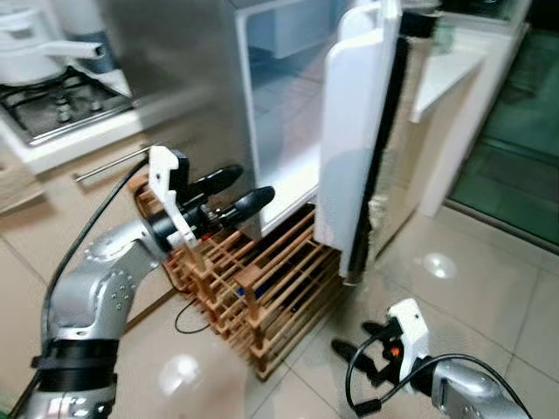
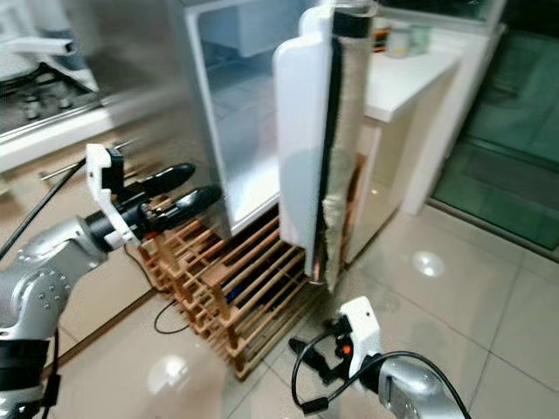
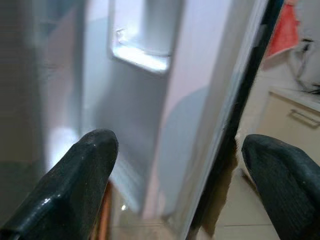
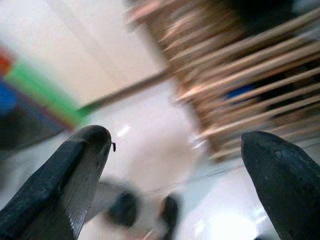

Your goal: Restocking fridge

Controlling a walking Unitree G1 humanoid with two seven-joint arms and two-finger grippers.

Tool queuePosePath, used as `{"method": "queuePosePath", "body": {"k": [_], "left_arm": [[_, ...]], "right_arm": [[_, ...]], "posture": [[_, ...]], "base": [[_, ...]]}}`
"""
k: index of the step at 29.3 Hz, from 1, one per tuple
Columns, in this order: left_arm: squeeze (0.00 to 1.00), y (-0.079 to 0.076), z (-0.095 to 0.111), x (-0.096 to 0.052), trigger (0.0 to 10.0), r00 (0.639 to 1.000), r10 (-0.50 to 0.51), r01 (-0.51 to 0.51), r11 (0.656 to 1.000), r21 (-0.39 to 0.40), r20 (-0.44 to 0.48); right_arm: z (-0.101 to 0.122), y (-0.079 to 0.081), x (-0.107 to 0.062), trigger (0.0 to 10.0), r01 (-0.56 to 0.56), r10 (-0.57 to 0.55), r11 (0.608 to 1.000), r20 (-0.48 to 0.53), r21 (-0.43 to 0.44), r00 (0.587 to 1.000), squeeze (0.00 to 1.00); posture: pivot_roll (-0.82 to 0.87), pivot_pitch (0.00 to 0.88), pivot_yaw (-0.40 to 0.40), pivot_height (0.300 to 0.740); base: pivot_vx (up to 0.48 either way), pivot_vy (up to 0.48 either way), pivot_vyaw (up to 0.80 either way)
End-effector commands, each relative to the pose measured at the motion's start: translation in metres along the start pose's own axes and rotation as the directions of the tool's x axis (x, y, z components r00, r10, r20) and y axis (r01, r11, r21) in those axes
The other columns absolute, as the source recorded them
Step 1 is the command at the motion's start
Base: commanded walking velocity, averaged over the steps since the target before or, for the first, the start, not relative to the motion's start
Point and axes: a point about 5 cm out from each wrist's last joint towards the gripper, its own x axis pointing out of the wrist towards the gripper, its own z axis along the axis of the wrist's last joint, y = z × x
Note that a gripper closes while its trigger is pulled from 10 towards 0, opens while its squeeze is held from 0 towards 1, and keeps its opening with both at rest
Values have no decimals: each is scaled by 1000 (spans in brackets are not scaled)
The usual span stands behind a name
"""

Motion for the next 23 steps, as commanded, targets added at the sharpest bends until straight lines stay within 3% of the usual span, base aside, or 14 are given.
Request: {"method": "queuePosePath", "body": {"k": [1,7,11,12,14,16,17,21,23], "left_arm": [[0,2,-8,-8,10000,999,15,-16,999,-34,-46],[0,-3,-23,-10,10000,992,17,-23,998,-53,-124],[0,13,-27,-10,10000,974,163,-162,987,20,-155],[0,19,-26,-10,10000,966,216,-213,976,38,-143],[0,30,-22,-12,10000,944,314,-315,949,0,-99],[0,44,-20,-12,10000,903,426,-429,900,-70,-61],[0,44,-20,-12,10000,903,426,-429,900,-70,-61],[0,54,-18,-9,10000,842,539,-539,838,-85,-24],[0,54,-18,-9,10000,840,542,-541,836,-96,-17]], "right_arm": [[-8,3,4,10000,-71,76,995,-71,72,995,0],[-6,3,9,10000,-127,137,987,-99,98,986,0],[37,-6,18,10000,-101,101,995,29,4,994,0],[50,-8,21,10000,-81,82,997,81,-12,993,0],[79,-6,21,10000,-51,54,998,172,-24,984,0],[94,3,22,10000,-99,105,994,175,-47,979,0],[94,3,22,10000,-99,105,994,175,-47,979,0],[107,10,29,10000,-116,131,989,184,-89,974,0],[107,9,29,10000,-107,124,989,184,-98,975,0]], "posture": [[-161,0,70,740],[-158,0,72,740],[-160,0,81,740],[-162,0,84,740],[-165,0,91,740],[-166,0,93,740],[-166,0,93,740],[-166,0,90,740],[-166,0,90,740]], "base": [[0,0,0],[0,0,0],[0,0,0],[0,0,0],[0,0,0],[0,0,0],[0,0,0],[0,0,0],[0,0,0]]}}
